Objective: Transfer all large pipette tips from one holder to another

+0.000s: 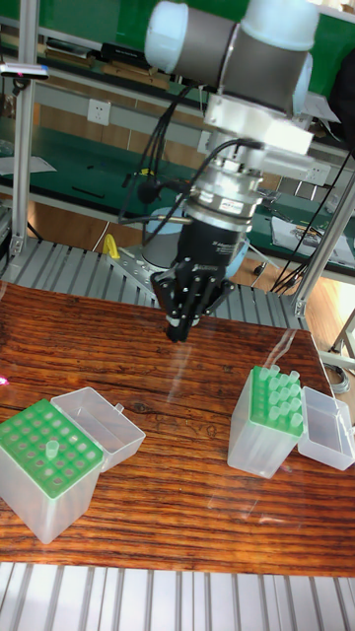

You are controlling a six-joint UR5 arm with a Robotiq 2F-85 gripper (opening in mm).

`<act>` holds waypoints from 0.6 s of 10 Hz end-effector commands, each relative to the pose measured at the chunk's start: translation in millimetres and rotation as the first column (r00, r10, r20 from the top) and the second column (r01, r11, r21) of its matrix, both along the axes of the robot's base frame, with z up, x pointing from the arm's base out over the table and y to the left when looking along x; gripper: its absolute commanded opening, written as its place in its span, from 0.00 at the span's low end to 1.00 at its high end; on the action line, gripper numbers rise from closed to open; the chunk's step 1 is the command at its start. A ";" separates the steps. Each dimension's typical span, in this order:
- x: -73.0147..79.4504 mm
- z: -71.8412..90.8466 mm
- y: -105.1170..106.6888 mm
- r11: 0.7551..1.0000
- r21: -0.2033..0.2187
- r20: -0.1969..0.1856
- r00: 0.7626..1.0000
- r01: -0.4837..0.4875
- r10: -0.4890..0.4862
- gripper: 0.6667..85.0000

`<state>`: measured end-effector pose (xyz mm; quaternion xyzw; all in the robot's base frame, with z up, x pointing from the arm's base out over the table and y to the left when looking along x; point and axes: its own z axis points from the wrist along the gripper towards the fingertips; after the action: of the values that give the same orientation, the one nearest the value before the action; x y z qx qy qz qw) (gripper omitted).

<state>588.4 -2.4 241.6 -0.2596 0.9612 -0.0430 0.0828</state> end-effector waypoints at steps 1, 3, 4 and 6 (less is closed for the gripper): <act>-10.9 -7.2 -16.4 0.997 0.009 -0.055 0.995 0.082 -0.081 0.17; -11.7 -7.4 1.8 0.992 0.081 -0.064 0.993 0.100 -0.095 0.13; -11.7 -7.4 -0.6 0.993 0.072 -0.063 0.994 0.099 -0.094 0.13; 9.4 -14.2 -24.6 0.997 0.070 -0.056 0.998 0.045 -0.041 0.15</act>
<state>582.6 -12.8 232.0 -0.2269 0.9719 -0.0146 0.0603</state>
